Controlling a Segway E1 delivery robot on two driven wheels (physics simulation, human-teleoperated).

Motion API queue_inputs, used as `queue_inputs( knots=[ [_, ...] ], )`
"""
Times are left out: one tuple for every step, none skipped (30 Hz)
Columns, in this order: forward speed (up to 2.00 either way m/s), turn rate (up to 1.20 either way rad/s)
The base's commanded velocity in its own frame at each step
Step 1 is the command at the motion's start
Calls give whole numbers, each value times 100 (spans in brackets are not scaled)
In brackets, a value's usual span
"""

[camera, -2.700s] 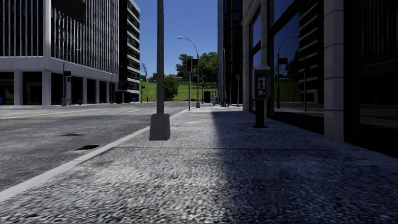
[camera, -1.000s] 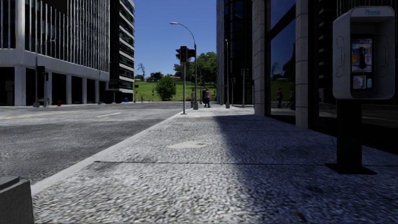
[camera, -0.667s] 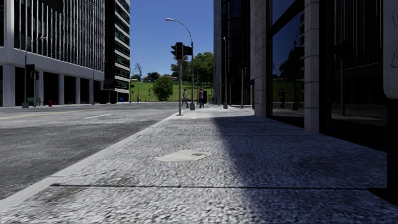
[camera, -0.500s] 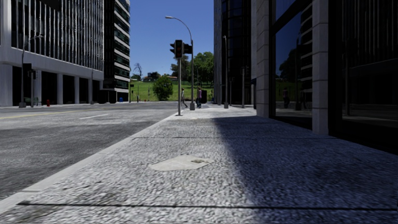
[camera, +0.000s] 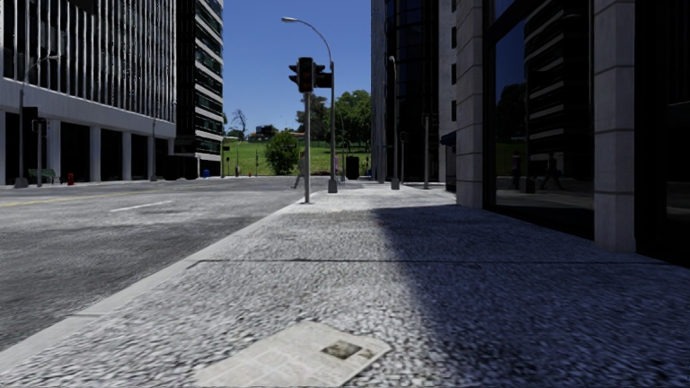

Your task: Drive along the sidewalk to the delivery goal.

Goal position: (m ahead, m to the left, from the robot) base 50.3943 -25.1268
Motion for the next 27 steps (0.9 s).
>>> queue_inputs(
  knots=[
    [200,0],
    [200,0],
    [200,0],
    [200,0],
    [200,0],
    [200,0],
    [200,0],
    [200,0],
    [200,0],
    [200,0],
    [200,0],
    [200,0],
    [200,0],
    [200,0],
    [200,0],
    [200,0],
    [200,0],
    [200,0],
    [200,0],
    [200,0],
    [200,0],
    [200,0],
    [200,0],
    [200,0],
    [200,0],
    [200,0],
    [200,0]
  ],
)
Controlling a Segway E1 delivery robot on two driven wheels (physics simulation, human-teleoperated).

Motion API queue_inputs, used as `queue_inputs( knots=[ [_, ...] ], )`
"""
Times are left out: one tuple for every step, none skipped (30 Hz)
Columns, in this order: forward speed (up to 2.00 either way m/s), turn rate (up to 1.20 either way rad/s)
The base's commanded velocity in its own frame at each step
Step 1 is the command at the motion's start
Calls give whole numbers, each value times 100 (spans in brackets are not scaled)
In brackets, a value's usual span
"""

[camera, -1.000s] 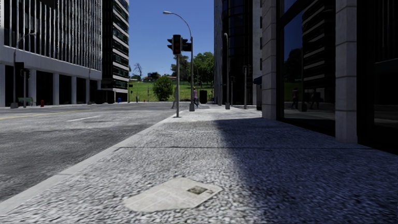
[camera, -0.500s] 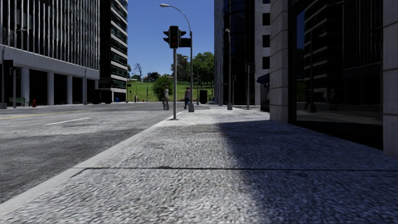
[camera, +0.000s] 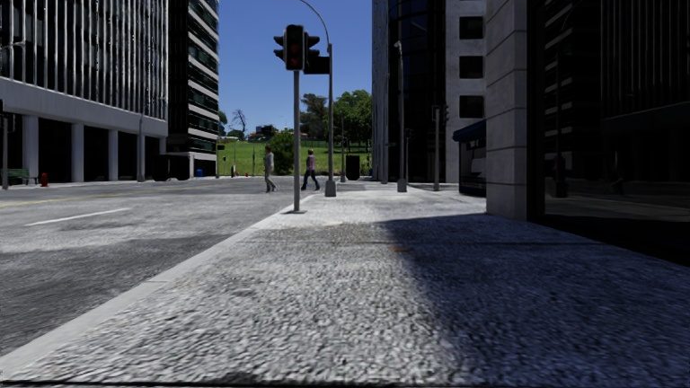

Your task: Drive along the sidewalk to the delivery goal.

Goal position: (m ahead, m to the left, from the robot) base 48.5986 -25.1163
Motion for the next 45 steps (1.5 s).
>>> queue_inputs(
  knots=[
    [200,0],
    [200,0],
    [200,0],
    [200,0],
    [200,0],
    [200,0],
    [200,0],
    [200,0],
    [200,0],
    [200,0],
    [200,0],
    [200,0],
    [200,0],
    [200,0],
    [200,0],
    [200,0],
    [200,0],
    [200,0],
    [200,0],
    [200,0],
    [200,0],
    [200,0],
    [200,0],
    [200,0],
    [200,0],
    [200,0],
    [200,0],
    [200,0],
    [200,0],
    [200,0],
    [200,0],
    [200,0],
    [200,0],
    [200,0],
    [200,0],
    [200,0],
    [200,0],
    [200,0],
    [200,0],
    [200,0],
    [200,0],
    [200,0],
    [200,0],
    [200,-4],
    [200,-6]
  ],
)
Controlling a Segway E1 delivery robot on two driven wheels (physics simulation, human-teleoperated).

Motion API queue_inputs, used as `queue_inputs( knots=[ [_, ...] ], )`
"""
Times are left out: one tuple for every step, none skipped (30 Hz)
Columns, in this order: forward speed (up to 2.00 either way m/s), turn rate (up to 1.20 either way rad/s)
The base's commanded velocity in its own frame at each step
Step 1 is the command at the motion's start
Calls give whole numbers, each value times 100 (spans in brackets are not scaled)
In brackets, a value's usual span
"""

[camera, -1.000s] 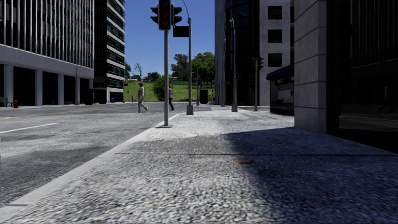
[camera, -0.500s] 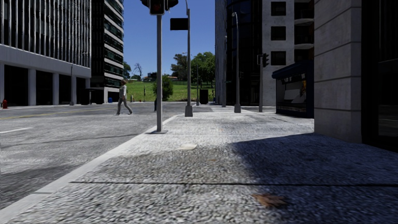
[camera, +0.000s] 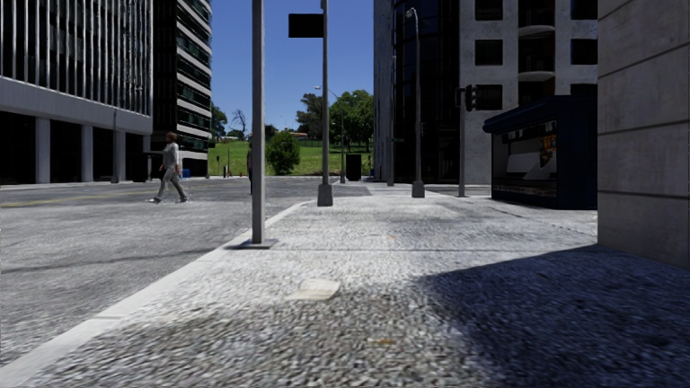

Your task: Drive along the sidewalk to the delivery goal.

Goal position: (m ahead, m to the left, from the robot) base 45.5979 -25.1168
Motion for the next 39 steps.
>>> queue_inputs(
  knots=[
    [200,-8],
    [200,-13],
    [200,-21],
    [200,-24],
    [200,-24],
    [200,-25],
    [200,-25],
    [200,-25],
    [200,-25],
    [200,-25],
    [200,-25],
    [200,-25],
    [200,-25],
    [200,-25],
    [200,-25],
    [200,-25],
    [200,-25],
    [200,-25],
    [200,-25],
    [200,-25],
    [200,-25],
    [200,-25],
    [200,-25],
    [200,-25],
    [200,-25],
    [200,-25],
    [200,-25],
    [200,-21],
    [200,-8],
    [200,0],
    [200,0],
    [200,0],
    [200,0],
    [200,0],
    [200,0],
    [200,0],
    [200,0],
    [200,0],
    [200,0]
  ],
)
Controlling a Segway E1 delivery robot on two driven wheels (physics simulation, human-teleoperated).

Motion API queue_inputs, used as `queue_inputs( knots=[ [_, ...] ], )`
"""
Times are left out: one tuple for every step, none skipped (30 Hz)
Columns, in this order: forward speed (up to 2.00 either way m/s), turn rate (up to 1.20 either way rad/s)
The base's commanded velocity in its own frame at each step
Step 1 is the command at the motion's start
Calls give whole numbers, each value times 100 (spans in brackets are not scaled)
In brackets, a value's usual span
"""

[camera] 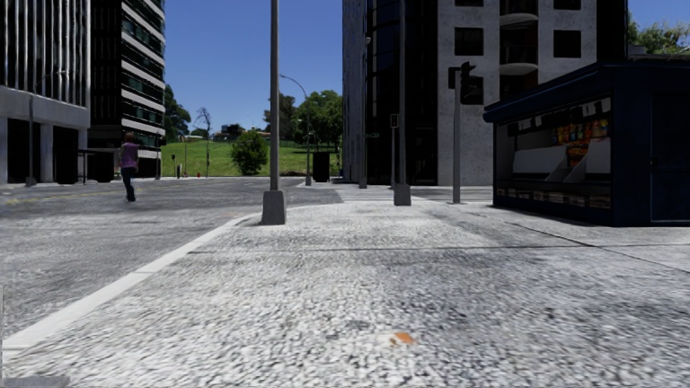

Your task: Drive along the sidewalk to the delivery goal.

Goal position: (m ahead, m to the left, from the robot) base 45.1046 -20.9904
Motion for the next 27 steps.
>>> queue_inputs(
  knots=[
    [200,0],
    [200,0],
    [200,0],
    [200,0],
    [200,0],
    [200,0],
    [200,0],
    [200,0],
    [200,0],
    [200,0],
    [200,0],
    [200,0],
    [200,0],
    [200,0],
    [200,0],
    [200,0],
    [200,0],
    [200,0],
    [200,0],
    [200,0],
    [200,-1],
    [200,-3],
    [200,-10],
    [200,-13],
    [200,-14],
    [200,-15],
    [200,-15]
  ],
)
